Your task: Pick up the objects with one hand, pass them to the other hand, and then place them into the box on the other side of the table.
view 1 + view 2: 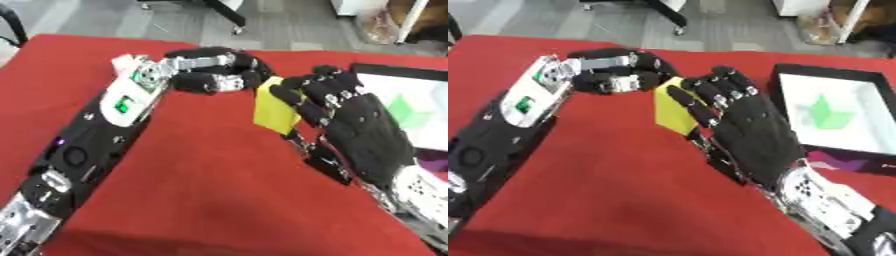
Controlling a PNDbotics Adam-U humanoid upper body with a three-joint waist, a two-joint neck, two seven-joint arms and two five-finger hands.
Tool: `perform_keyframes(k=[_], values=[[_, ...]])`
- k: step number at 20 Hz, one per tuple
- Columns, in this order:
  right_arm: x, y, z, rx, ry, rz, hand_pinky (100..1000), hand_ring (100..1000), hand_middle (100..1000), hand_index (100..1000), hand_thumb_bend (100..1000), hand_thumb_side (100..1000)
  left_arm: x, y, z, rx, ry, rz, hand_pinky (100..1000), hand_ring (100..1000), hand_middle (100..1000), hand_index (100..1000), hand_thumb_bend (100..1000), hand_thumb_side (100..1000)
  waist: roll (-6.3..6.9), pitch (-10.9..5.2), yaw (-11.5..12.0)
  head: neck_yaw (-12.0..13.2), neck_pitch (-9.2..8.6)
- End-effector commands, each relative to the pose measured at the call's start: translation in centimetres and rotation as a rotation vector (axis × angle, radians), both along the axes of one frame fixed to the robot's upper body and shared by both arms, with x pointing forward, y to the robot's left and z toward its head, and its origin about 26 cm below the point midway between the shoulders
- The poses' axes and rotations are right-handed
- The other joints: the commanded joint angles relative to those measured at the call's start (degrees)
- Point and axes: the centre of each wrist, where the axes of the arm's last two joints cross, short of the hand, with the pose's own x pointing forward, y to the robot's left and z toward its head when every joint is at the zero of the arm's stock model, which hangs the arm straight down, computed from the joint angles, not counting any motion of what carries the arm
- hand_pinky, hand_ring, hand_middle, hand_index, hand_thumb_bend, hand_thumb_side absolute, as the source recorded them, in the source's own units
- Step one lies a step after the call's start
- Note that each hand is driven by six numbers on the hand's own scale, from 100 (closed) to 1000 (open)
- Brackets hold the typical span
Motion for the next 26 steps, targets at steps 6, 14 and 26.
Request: perform_keyframes(k=[6,14,26], values=[[0.7,-6.8,0.8,0.250,0.036,-0.222,632,705,255,357,100,100,1.0,10.2,1.5,-0.111,0.004,0.287,797,712,749,827,100,1000,-0.04,-0.47,0.6,-9.8,-0.16],[0.7,-13.7,3.7,0.671,0.169,-0.813,541,815,264,406,100,100,-2.8,15.0,1.6,-0.390,0.021,0.509,762,652,678,765,100,893,1.10,0.87,3.2,-17.2,-0.16],[5.2,-21.7,-1.0,0.922,0.545,-1.353,682,1000,696,871,452,522,-7.3,14.4,3.9,-0.522,-0.073,0.475,764,655,678,767,100,834,0.91,2.21,7.5,-22.8,-0.16]])
